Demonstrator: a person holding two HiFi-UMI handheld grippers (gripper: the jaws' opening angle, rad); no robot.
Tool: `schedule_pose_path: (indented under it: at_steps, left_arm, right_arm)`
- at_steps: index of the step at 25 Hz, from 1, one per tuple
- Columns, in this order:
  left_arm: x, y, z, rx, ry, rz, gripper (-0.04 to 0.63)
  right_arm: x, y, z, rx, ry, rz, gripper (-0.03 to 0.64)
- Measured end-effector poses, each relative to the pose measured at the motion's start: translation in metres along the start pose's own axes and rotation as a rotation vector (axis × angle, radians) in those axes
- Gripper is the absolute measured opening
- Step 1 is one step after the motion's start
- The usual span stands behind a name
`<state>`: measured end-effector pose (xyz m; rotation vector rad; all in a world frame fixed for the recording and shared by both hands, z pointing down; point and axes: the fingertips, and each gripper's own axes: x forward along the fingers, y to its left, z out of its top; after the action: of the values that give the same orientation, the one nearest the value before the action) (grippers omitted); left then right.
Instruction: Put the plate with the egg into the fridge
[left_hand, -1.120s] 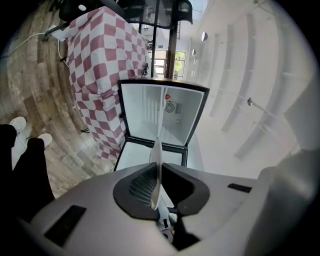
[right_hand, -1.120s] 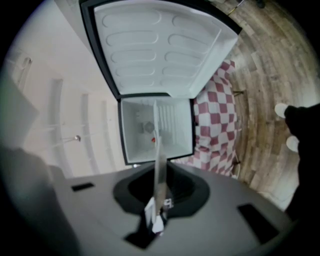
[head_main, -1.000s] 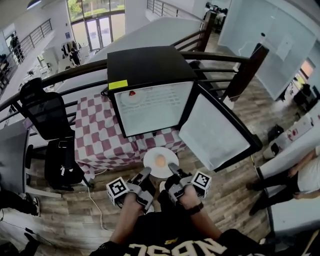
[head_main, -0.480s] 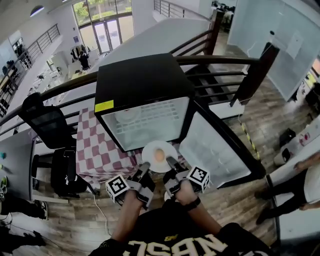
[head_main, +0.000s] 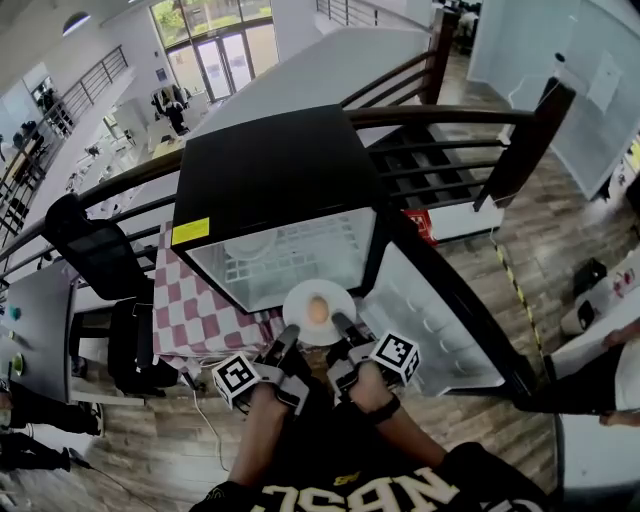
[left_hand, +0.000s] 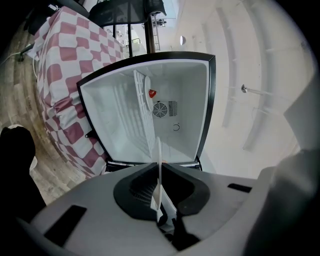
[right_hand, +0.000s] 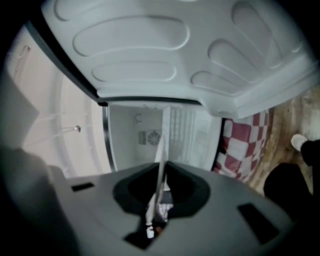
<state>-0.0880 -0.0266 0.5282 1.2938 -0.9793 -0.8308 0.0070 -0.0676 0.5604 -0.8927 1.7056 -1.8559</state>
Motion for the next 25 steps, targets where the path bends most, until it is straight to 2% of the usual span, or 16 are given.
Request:
schedule_pose_path:
  at_steps: [10, 14, 17, 25]
  left_arm:
    - [0.036, 0.008, 0.031, 0.035, 0.027, 0.034, 0.035]
    - [0.054, 0.008, 0.04, -0.01, 0.033, 0.005, 0.035]
    - [0.065, 0.012, 0.049, -0.001, 0.043, 0.027, 0.035]
    - [0.09, 0.026, 0.075, -0.038, 0.047, 0.073, 0.035]
  right_arm:
    - [0.042, 0.005, 0.017, -0.05, -0.021, -0.044, 0.038]
    - [0.057, 0.003, 0.03, -0.073, -0.056, -0.041, 0.038]
    - [0.069, 0.004, 0.034, -0.084, -0.066, -0.058, 0.038]
    - [0.1, -0.001, 0.042, -0.075, -0.079, -0.098, 0.038]
